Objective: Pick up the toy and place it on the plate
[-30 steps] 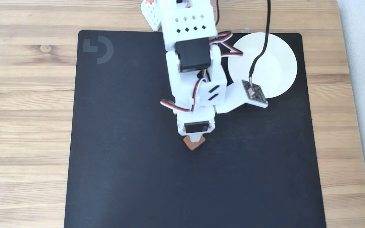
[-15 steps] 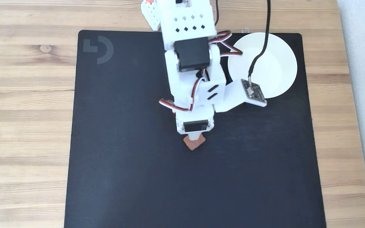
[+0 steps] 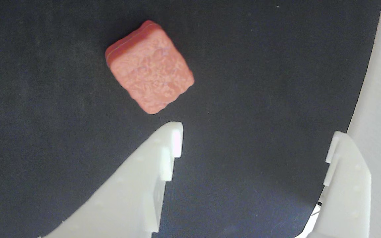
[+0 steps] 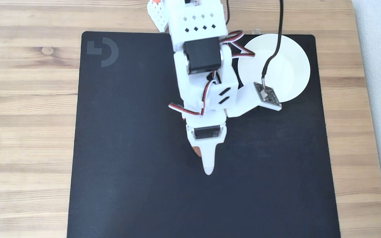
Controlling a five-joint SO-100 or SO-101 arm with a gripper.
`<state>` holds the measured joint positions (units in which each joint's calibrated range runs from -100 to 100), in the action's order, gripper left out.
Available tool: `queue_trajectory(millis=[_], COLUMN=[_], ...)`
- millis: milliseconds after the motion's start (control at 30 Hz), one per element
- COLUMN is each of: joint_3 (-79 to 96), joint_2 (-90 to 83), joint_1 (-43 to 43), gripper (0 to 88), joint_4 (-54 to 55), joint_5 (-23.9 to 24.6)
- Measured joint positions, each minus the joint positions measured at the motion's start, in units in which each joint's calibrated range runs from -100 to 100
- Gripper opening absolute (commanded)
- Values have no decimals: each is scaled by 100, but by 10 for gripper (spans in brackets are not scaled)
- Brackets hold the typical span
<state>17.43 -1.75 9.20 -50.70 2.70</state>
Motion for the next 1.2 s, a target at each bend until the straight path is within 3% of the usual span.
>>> queue_trajectory(millis=[567,800,1200], joint_3=[0,0,0], joint_2=[0,0,0], joint_1=[125,125,83], gripper=[304,304,304], joint_4=[-42,-574,-1165], joint_5=[-10,-592,-726])
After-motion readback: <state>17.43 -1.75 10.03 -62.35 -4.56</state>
